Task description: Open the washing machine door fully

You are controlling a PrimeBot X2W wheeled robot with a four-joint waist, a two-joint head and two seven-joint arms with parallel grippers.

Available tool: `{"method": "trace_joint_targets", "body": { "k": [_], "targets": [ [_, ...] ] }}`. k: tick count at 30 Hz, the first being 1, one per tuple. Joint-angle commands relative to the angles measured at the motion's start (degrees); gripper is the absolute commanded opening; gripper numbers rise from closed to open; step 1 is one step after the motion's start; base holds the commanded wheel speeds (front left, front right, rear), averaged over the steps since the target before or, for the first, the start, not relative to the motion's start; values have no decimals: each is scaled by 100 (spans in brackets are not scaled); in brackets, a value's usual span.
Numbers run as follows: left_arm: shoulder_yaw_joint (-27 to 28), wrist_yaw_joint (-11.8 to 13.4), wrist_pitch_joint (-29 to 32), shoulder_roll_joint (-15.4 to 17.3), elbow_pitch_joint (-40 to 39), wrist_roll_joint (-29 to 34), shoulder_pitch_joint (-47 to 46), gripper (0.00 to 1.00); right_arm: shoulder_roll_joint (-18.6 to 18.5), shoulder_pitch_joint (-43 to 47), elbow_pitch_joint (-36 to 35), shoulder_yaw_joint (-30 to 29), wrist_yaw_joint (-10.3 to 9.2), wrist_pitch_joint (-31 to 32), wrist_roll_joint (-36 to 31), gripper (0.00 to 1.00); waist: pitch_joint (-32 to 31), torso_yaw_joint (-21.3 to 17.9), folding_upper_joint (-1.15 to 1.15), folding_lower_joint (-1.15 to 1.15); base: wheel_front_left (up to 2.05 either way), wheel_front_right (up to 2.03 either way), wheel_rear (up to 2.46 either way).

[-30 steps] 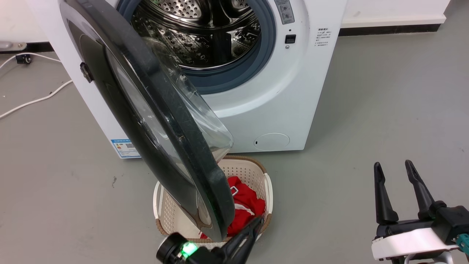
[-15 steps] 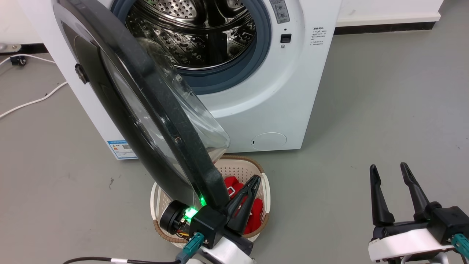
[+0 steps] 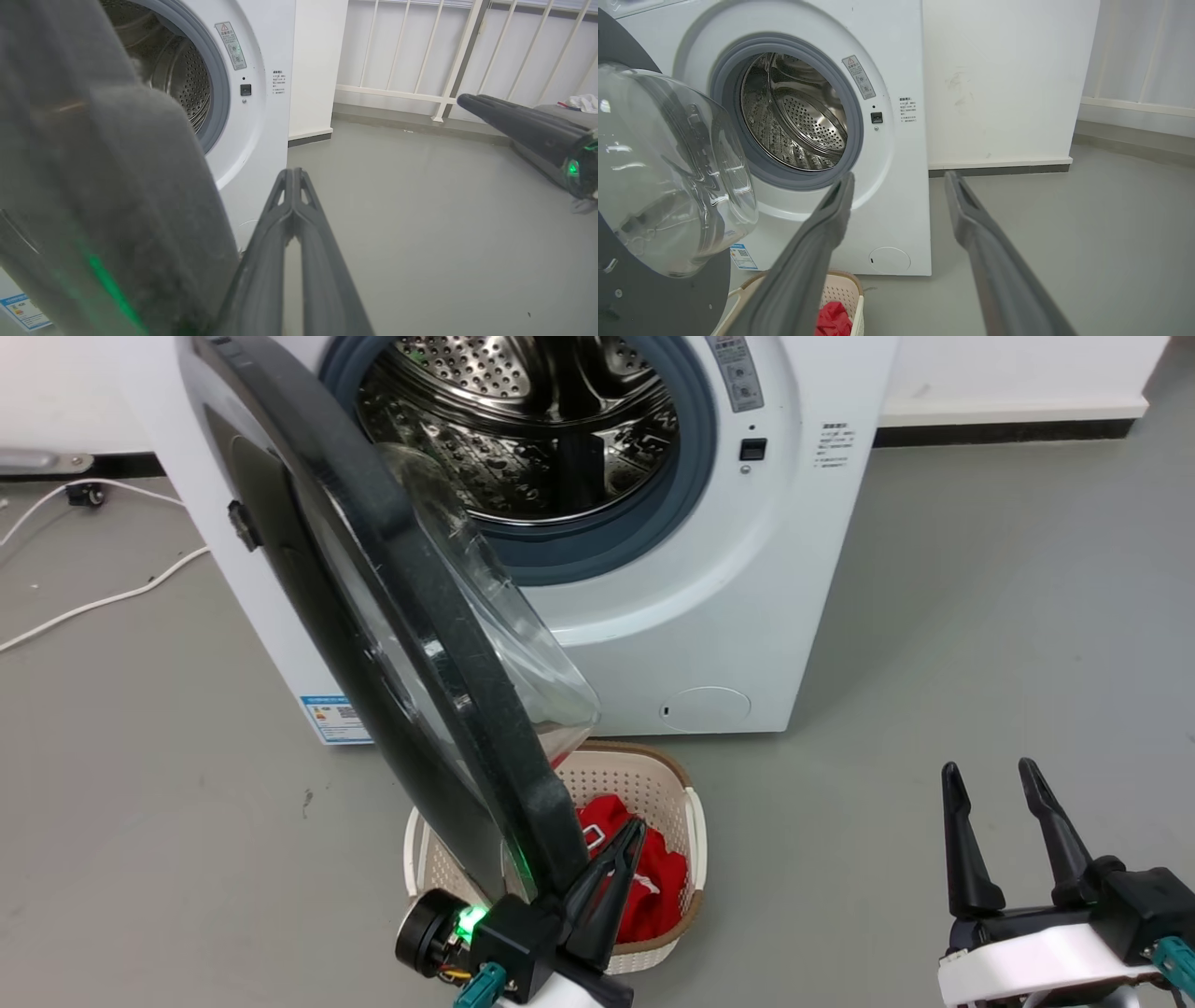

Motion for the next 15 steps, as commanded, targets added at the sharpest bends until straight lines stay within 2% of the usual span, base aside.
{"method": "trace_joint_targets", "body": {
  "k": [1, 15],
  "targets": [
    [68, 46, -10, 94, -41, -31, 119, 0, 8, 56, -49, -4, -2, -8, -7, 100, -4, 119, 0, 0, 0, 0, 0],
    [142, 273, 116, 402, -822, -119, 722, 0, 6, 22, -114, -18, -2, -8, 72, 100, 116, 1218, 0, 0, 0, 0, 0]
  ]
}}
